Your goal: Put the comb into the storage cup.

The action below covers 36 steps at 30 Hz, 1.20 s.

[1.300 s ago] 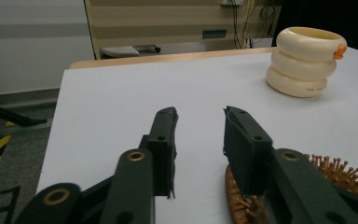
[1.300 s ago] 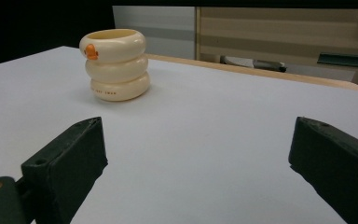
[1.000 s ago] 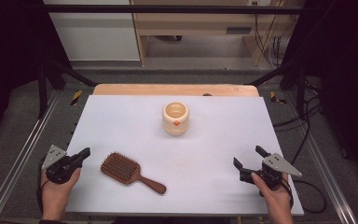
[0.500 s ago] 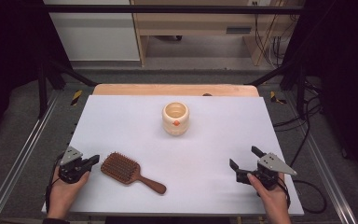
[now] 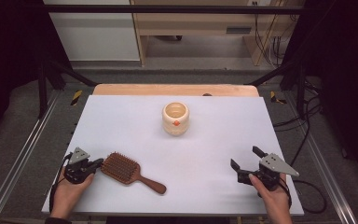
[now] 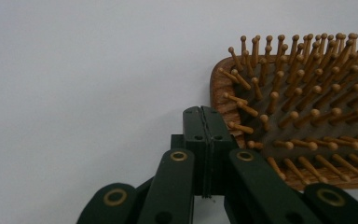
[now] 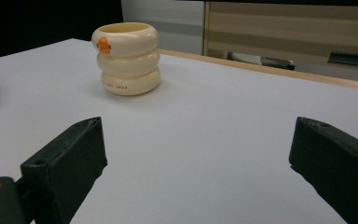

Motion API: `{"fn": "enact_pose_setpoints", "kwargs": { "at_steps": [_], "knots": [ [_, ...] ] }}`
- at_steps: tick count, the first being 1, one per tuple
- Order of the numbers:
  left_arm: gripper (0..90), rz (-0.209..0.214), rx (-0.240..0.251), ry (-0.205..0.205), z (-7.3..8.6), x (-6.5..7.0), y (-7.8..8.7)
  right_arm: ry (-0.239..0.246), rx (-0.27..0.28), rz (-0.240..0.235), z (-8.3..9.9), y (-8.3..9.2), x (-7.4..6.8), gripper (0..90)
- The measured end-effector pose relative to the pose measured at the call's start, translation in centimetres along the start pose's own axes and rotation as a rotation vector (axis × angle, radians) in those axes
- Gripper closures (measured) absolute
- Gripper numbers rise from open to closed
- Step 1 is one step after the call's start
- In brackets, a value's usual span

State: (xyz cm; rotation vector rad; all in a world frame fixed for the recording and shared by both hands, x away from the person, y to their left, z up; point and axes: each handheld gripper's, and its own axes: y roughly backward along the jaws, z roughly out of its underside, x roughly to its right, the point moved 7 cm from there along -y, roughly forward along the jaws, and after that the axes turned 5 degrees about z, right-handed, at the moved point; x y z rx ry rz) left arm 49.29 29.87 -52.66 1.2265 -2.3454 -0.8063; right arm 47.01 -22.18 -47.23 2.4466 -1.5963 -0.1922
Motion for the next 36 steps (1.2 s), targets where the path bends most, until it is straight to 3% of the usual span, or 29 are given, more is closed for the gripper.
{"fn": "enact_pose_setpoints", "kwargs": {
  "at_steps": [10, 21, 31, 36],
  "knots": [
    [90.0, 0.011, -0.015, 0.008, 0.0, 0.6, 0.0, 0.001, -0.011, -0.003, 0.0, 0.2, -0.3, 4.1],
    [90.0, 0.057, -0.035, -0.051, -0.8, 3.6, -0.6, 0.012, -0.037, -0.009, 0.1, 0.1, -0.9, 4.8],
    [90.0, 0.071, -0.057, -0.053, -0.5, 4.0, -0.9, 0.013, -0.035, -0.009, 0.0, 0.1, -0.9, 5.0],
    [90.0, 0.086, -0.056, -0.065, -0.7, 4.9, -1.1, 0.009, -0.033, -0.010, -0.1, 0.3, -1.1, 5.6]
  ]
}}
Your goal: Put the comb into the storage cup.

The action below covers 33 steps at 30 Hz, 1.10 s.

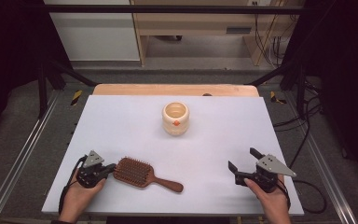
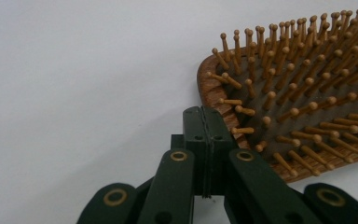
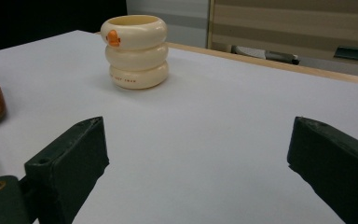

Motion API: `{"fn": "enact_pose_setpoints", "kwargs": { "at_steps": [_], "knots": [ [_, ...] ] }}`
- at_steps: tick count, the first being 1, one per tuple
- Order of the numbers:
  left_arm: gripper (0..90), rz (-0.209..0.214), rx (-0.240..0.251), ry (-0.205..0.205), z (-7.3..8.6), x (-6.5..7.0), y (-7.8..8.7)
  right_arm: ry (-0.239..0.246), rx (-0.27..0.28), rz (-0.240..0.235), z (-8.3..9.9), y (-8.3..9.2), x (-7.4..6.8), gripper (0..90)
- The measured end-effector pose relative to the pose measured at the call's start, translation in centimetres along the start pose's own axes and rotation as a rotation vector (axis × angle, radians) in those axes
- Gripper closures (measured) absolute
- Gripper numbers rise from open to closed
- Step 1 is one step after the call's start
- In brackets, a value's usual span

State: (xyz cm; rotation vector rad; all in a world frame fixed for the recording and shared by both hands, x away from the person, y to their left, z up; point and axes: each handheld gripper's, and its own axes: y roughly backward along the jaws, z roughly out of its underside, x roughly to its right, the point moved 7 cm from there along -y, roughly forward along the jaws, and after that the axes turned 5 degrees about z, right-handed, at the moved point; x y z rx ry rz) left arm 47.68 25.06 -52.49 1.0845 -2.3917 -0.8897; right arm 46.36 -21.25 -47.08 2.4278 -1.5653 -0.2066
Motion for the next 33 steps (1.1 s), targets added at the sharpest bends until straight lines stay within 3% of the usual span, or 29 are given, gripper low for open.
{"fn": "enact_pose_setpoints", "kwargs": {
  "at_steps": [3, 7, 11, 30, 33],
  "knots": [
    [90.0, 0.011, -0.003, -0.017, -0.2, 0.7, -0.3, -0.003, -0.011, -0.011, -0.1, 0.1, -0.6, 6.3],
    [90.0, 0.022, -0.006, -0.032, -0.4, 1.4, -0.6, -0.003, -0.048, -0.061, -0.2, 0.0, -2.0, 6.5],
    [90.0, 0.034, -0.007, -0.040, -0.6, 2.1, -0.9, 0.032, -0.095, -0.123, -0.2, -0.4, -3.9, 6.6],
    [90.0, 0.085, -0.011, -0.100, -1.9, 6.2, -2.7, 0.076, -0.151, -0.233, -1.6, -0.8, -8.1, 7.9],
    [90.0, 0.099, -0.010, -0.111, -2.0, 6.9, -2.9, 0.101, -0.166, -0.258, -1.7, -0.9, -9.2, 8.5]
  ]
}}
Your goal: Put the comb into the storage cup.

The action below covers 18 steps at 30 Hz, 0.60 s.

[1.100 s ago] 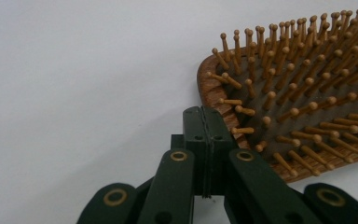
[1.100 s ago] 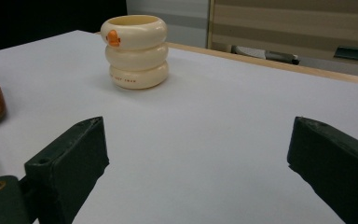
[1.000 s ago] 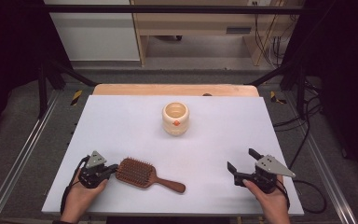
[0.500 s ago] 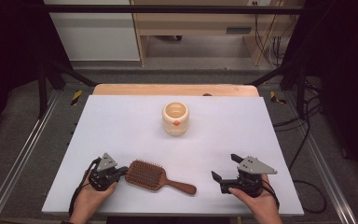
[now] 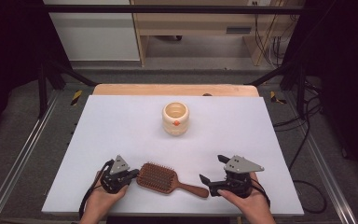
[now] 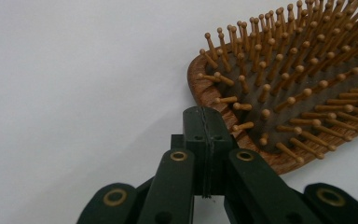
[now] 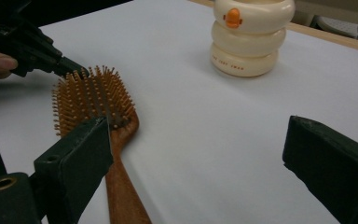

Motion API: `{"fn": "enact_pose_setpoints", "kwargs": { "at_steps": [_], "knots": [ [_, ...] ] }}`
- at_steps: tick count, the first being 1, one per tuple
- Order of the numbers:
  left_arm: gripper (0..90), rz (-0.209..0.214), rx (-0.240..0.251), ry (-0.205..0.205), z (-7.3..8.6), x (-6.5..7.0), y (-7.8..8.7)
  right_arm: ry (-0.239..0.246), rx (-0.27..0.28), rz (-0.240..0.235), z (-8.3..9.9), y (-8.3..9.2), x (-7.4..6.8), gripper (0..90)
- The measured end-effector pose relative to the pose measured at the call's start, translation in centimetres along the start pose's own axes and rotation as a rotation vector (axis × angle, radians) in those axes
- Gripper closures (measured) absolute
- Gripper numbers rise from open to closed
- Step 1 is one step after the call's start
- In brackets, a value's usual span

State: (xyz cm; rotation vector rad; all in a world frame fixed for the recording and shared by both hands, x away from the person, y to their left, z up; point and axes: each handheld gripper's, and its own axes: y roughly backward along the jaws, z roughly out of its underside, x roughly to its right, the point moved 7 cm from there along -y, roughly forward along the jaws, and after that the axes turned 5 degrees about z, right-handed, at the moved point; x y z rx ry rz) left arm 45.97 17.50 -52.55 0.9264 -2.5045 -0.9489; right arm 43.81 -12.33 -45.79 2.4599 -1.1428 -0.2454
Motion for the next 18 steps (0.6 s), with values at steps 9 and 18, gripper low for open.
{"fn": "enact_pose_setpoints", "kwargs": {
  "at_steps": [9, 18],
  "knots": [
    [90.0, 0.017, 0.002, -0.018, -0.5, 1.0, -0.7, 0.035, -0.058, -0.032, 0.0, -0.3, -1.1, 8.8],
    [90.0, 0.027, 0.004, -0.056, -1.2, 2.5, -1.6, 0.072, -0.120, -0.047, 0.3, 0.1, -1.7, 9.1]
  ]
}}
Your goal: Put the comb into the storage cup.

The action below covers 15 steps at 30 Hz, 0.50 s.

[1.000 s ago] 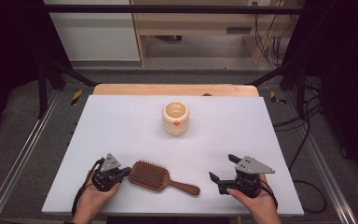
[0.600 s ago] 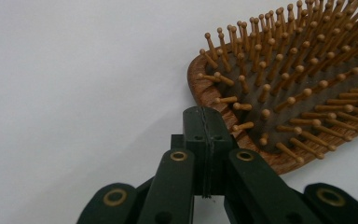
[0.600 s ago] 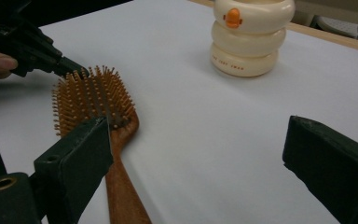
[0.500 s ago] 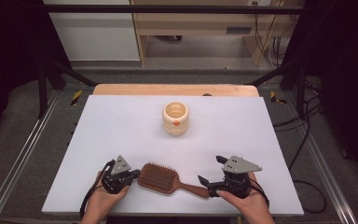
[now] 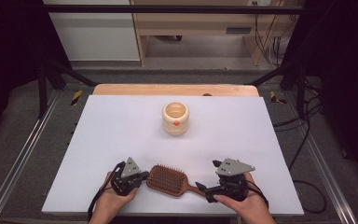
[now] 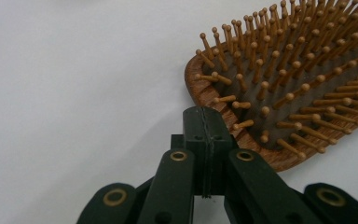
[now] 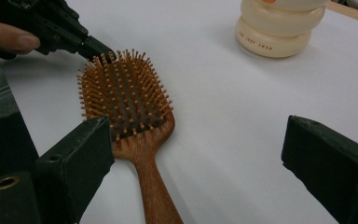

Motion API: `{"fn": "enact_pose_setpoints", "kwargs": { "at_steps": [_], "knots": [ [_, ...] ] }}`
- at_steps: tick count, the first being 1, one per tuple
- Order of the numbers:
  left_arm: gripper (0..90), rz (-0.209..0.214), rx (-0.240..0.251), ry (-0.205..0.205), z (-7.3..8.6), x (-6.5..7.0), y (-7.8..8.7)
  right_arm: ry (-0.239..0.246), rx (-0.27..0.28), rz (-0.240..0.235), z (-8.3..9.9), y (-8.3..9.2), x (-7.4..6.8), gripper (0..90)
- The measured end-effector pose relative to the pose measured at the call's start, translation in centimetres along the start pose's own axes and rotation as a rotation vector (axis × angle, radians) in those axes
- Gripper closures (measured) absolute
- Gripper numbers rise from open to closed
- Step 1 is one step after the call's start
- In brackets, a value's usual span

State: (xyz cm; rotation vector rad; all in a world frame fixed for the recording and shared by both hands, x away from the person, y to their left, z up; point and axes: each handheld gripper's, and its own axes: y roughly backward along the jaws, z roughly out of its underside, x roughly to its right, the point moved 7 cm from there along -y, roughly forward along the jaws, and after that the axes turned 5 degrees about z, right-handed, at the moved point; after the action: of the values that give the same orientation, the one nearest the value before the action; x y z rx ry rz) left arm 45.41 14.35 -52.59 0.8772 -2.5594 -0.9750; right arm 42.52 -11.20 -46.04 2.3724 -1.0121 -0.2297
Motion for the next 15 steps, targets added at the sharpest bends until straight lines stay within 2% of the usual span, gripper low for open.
{"fn": "enact_pose_setpoints", "kwargs": {
  "at_steps": [11, 15],
  "knots": [
    [90.0, 0.016, 0.014, -0.031, -0.9, 1.5, -1.3, 0.030, -0.073, -0.005, 1.1, 0.8, -0.1, 9.7],
    [90.0, 0.007, 0.022, -0.038, -1.0, 1.6, -1.5, 0.034, -0.092, -0.007, 1.3, 0.8, -0.1, 9.7]
  ]
}}
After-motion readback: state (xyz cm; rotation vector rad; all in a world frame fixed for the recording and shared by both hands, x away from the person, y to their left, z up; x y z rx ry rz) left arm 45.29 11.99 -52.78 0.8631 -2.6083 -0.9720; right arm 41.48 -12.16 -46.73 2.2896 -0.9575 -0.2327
